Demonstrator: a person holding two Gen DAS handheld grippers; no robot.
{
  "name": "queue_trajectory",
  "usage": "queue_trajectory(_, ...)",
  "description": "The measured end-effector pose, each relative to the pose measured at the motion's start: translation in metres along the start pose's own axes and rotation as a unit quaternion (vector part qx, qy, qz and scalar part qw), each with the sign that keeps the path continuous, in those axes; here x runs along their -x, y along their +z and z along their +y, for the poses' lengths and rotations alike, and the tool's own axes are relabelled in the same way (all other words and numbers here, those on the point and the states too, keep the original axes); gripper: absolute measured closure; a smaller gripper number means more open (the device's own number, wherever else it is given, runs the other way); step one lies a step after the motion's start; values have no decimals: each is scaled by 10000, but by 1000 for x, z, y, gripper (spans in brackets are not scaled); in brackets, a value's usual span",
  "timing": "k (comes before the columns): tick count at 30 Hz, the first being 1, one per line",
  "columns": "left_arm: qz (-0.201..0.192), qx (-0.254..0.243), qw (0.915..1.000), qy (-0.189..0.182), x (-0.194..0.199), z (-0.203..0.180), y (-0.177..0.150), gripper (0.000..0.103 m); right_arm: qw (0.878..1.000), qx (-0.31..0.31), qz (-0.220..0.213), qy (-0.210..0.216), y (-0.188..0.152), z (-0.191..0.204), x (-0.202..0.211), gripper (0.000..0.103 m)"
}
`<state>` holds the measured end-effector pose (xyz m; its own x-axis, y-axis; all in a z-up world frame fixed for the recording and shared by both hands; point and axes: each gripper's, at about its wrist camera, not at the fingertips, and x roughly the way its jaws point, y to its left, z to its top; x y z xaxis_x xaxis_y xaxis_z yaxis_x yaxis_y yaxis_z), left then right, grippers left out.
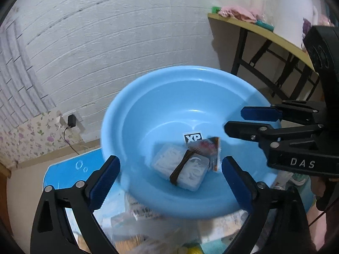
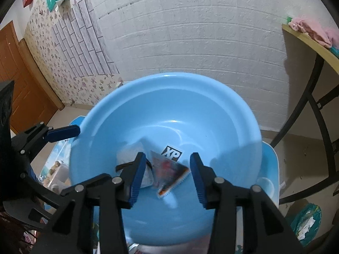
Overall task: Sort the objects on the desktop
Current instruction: 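Release the cable box and snack packet into the blue basin with both tools, then move both tools back over the table toward the tan bear and white hook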
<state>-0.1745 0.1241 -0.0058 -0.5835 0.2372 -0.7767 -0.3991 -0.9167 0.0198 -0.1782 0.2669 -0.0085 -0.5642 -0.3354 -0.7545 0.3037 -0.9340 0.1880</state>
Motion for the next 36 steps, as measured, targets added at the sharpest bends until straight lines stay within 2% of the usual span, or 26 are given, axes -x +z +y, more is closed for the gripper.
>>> queue_trajectory(6,-60,534,9985,64,23,14,-18,1,9997,-191,-162,46,-15,5,29,59)
queue_trajectory(7,-78,620,9980,103,27,16,-22,1,9994,-267,-236,33,-20,6,38,57)
queue_trajectory(9,-112,709,9970,278,34,19,-29,1,9987,-334,-372,-54,-26,8,50,45)
queue_trajectory(11,-123,802,9961,360,41,23,-37,1,9979,-373,-508,-160,-36,14,63,42)
queue_trajectory(14,-79,897,9956,256,49,27,-47,1,9985,-153,-509,-153,-48,25,76,42)
queue_trajectory(16,-127,930,9952,287,58,29,-54,1,9977,78,-610,-268,-55,35,85,35)
queue_trajectory(18,-161,955,9948,304,65,30,-59,1,9952,370,-805,-427,-63,46,94,20)
queue_trajectory(20,-180,980,9945,320,72,30,-64,1,9912,602,-1045,-552,-72,55,103,12)
queue_trajectory(21,-191,986,9944,336,74,29,-66,1,9891,669,-1162,-605,-75,58,107,2)
queue_trajectory(22,-207,993,9942,354,78,29,-68,1,9881,702,-1227,-601,-75,58,109,0)
queue_trajectory(24,-235,1010,9939,378,84,30,-72,1,9860,904,-1342,-397,-81,63,113,0)
queue_trajectory(27,-281,1030,9934,410,93,30,-79,1,9896,846,-1091,-391,-85,63,110,0)
queue_trajectory(32,-308,1063,9928,468,104,32,-93,1,9929,293,-1018,-542,-91,52,119,0)
queue_trajectory(36,-235,1033,9932,491,107,31,-103,1,9937,-43,-914,-645,-99,44,120,9)
